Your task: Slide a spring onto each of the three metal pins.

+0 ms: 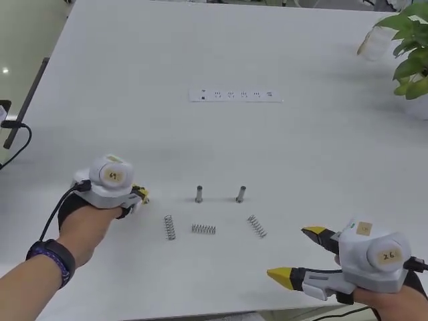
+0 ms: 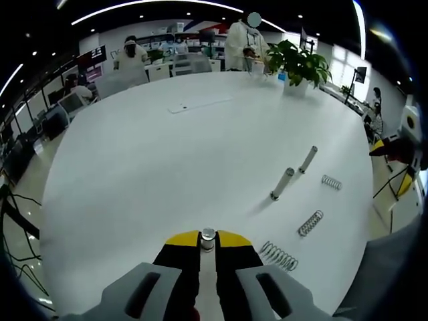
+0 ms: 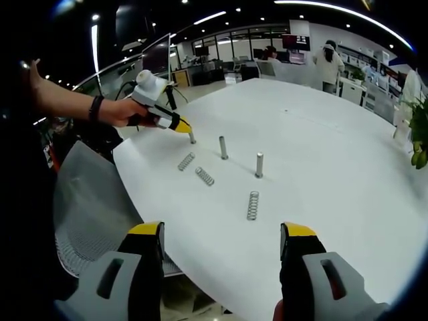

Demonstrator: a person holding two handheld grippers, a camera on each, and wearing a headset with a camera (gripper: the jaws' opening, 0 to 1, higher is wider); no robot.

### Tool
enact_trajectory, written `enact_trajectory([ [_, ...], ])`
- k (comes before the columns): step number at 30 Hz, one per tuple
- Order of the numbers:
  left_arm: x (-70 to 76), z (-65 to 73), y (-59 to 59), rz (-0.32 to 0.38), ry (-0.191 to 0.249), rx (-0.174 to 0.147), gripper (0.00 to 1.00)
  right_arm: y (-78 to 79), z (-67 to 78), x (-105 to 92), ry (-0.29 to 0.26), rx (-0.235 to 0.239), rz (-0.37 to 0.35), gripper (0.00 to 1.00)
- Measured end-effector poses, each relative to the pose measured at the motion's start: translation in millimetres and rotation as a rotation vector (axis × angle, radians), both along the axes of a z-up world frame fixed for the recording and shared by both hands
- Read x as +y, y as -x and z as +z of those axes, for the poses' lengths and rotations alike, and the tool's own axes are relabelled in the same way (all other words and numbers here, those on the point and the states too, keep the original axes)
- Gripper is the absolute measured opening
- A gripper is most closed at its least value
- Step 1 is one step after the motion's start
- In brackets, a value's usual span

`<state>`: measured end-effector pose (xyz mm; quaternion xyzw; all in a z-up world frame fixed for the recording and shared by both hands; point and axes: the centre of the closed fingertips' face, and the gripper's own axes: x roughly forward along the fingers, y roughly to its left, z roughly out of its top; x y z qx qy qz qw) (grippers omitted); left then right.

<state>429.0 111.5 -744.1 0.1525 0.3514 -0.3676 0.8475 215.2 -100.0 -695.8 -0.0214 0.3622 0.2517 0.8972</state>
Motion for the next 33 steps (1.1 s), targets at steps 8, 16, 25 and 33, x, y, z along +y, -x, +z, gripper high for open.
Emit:
enact_trajectory([
  [8, 0.6, -3.4, 0.1, 0.002, -0.006, -0.003, 0.0, -0.5, -1.0, 0.1, -0.001, 0.001, 0.002, 0.69],
  [16, 1.9, -10.9, -1.0, 0.003, -0.016, -0.001, 0.0, 2.2, -2.5, -1.6, 0.0, 0.006, -0.002, 0.69],
  [25, 2.7, -14.2, -1.5, 0.008, -0.009, 0.012, 0.05, 2.6, -2.8, -3.3, -0.001, 0.005, -0.006, 0.69],
  [33, 10.3, -21.6, 6.4, 0.013, -0.004, 0.051, 0.13, 1.5, -2.6, -1.6, -0.005, 0.003, -0.002, 0.69],
])
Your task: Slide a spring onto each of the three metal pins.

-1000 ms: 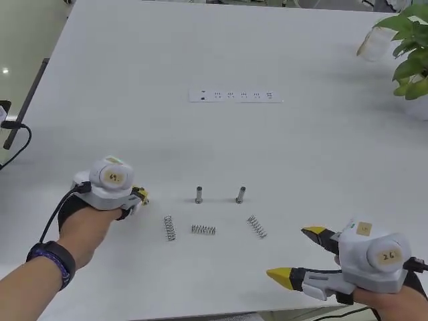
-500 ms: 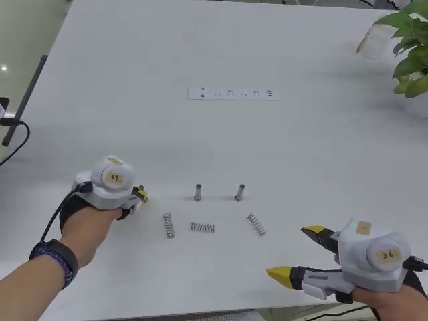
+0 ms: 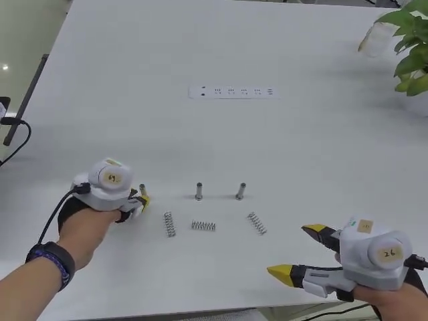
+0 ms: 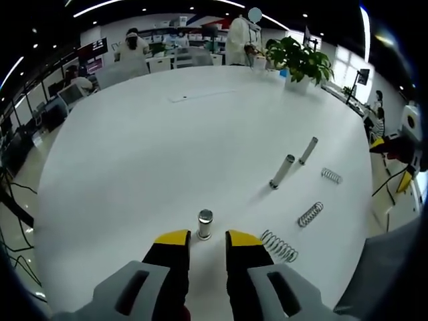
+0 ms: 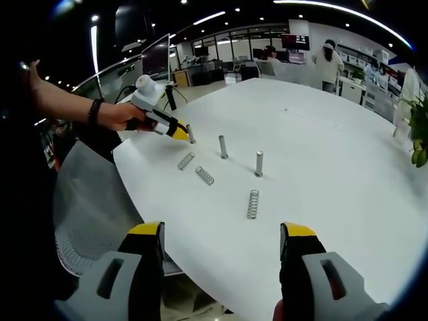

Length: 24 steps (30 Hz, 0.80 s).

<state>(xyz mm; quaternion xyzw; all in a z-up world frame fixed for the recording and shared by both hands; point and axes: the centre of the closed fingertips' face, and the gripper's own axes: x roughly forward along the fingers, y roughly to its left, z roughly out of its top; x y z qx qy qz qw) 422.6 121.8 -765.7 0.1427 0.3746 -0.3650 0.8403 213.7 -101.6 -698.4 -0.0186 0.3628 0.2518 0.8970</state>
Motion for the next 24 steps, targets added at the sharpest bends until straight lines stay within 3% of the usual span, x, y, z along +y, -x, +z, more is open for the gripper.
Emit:
enact_trajectory([
  [12, 14.6, 3.7, 11.7, 0.021, 0.016, 0.007, 0.18, -1.3, 0.0, 1.1, -0.004, -0.001, 0.004, 0.69],
  [24, 29.6, 21.9, 27.3, 0.018, 0.057, -0.015, 0.28, -5.4, 0.3, 3.9, -0.008, -0.008, 0.014, 0.69],
])
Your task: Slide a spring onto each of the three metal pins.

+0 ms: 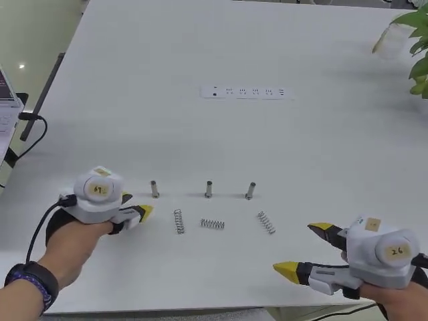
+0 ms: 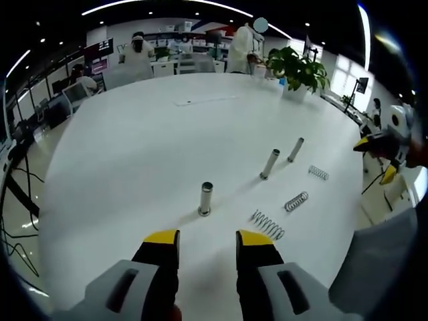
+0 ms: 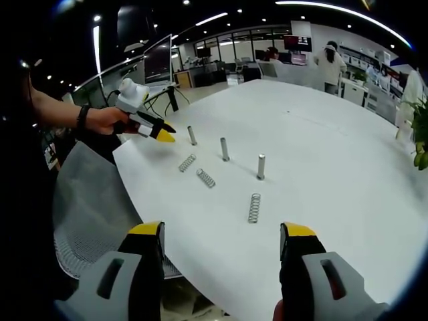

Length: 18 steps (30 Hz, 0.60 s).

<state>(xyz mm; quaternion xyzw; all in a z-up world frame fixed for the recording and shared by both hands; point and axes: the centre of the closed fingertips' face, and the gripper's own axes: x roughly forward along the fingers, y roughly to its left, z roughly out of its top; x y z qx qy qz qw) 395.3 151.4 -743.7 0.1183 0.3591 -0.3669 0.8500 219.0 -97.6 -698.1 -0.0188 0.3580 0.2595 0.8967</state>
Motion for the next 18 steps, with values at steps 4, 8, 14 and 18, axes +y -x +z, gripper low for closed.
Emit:
enact_trajectory([
  [4, 2.8, 9.0, 2.3, 0.004, 0.017, -0.013, 0.3, -1.2, 0.1, 0.4, -0.001, -0.002, 0.003, 0.69],
  [8, 3.4, 17.0, 3.9, -0.003, 0.051, -0.027, 0.35, -2.9, 0.1, 0.4, -0.001, -0.004, 0.006, 0.69],
  [14, 5.1, 30.7, 10.7, -0.011, 0.087, -0.05, 0.41, -5.4, 1.6, 1.9, -0.002, -0.008, 0.011, 0.69],
  [18, 8.2, 39.4, 16.9, -0.01, 0.103, -0.066, 0.44, -6.7, 1.4, 2.2, -0.002, -0.008, 0.014, 0.69],
])
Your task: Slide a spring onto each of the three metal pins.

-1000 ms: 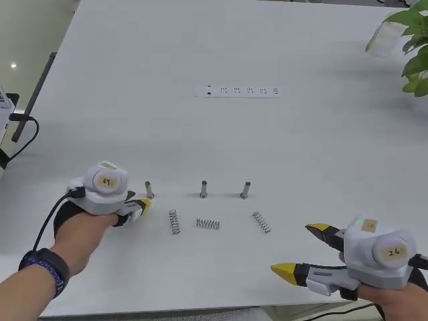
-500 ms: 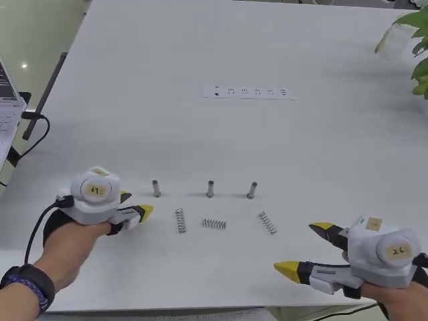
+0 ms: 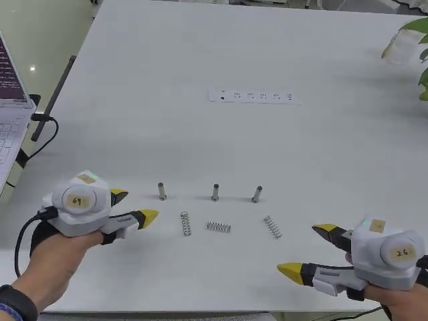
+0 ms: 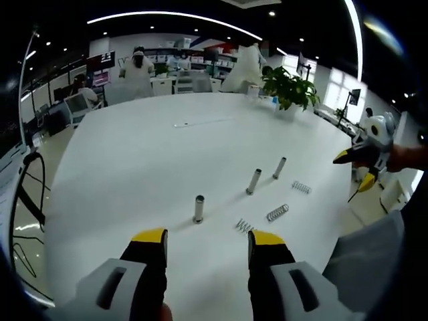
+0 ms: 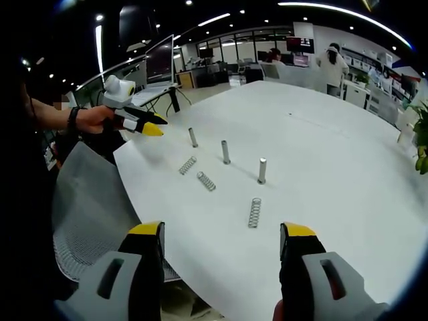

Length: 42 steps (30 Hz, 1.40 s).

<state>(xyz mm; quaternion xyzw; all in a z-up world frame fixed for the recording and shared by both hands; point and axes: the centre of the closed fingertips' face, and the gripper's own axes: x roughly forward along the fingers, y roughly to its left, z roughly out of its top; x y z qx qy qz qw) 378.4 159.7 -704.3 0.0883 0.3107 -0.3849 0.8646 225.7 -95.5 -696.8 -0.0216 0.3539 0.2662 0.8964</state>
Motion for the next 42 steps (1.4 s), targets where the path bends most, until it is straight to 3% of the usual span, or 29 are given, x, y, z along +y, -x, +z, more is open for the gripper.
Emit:
enact_trajectory([
  [4, 3.4, 10.2, 7.0, -0.002, 0.023, -0.018, 0.48, -1.4, 0.2, 0.6, -0.002, -0.002, 0.0, 0.69],
  [26, 17.2, 50.1, 30.0, -0.034, 0.043, -0.079, 0.65, -3.1, 0.0, 2.0, -0.014, -0.005, -0.001, 0.69],
  [42, 23.4, 53.0, 46.8, -0.04, 0.049, -0.073, 0.71, -2.7, 1.0, 1.7, -0.014, -0.006, 0.0, 0.69],
])
